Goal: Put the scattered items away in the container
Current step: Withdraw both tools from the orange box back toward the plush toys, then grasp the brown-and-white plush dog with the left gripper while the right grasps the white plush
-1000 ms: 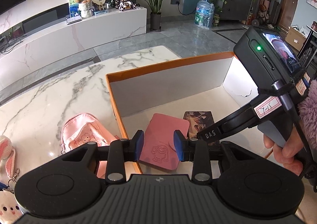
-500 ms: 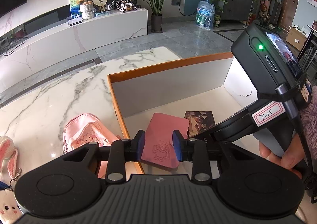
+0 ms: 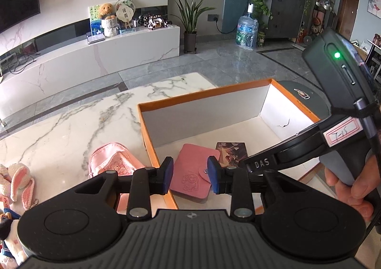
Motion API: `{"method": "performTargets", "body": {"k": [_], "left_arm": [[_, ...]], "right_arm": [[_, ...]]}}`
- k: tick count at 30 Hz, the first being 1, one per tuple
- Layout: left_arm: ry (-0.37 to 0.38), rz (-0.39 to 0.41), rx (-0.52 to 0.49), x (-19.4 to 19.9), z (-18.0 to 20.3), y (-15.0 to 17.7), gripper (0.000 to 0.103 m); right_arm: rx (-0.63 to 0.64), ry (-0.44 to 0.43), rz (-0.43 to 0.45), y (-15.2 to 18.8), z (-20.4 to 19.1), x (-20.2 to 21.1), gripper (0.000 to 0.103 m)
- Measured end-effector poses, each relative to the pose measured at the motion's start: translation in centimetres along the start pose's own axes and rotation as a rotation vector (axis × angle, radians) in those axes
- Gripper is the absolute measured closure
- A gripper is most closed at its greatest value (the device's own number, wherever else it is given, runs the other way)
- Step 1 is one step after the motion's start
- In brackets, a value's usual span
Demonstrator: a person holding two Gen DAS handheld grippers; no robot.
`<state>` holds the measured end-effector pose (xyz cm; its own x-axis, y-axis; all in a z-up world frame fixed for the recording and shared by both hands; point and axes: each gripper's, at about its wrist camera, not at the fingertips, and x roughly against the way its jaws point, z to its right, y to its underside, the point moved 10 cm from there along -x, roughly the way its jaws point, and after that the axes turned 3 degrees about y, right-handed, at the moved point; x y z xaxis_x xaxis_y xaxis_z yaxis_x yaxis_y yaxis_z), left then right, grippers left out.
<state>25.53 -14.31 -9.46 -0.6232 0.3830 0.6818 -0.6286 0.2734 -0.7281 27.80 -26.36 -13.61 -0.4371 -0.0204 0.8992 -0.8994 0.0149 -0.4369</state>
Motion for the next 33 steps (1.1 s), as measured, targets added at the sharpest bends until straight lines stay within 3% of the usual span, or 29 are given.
{"method": "performTargets", "body": {"k": [5, 20, 33], "left_arm": [[-0.026, 0.036, 0.014, 2.9, -0.6, 1.0, 0.066], [-0.19, 0.109, 0.108, 11.7, -6.7, 6.5, 0.065], [-0.309, 0.095, 0.232, 15.4, -12.6, 12.3, 0.065]], "right_arm": [[0.034, 0.004, 0.078, 0.7, -1.7, 3.6, 0.062], [0.142, -0.097, 0.276, 4.3, -12.3, 12.2, 0.061], [0.174, -0.113, 0.344, 9.3, -20.8, 12.3, 0.061]]}}
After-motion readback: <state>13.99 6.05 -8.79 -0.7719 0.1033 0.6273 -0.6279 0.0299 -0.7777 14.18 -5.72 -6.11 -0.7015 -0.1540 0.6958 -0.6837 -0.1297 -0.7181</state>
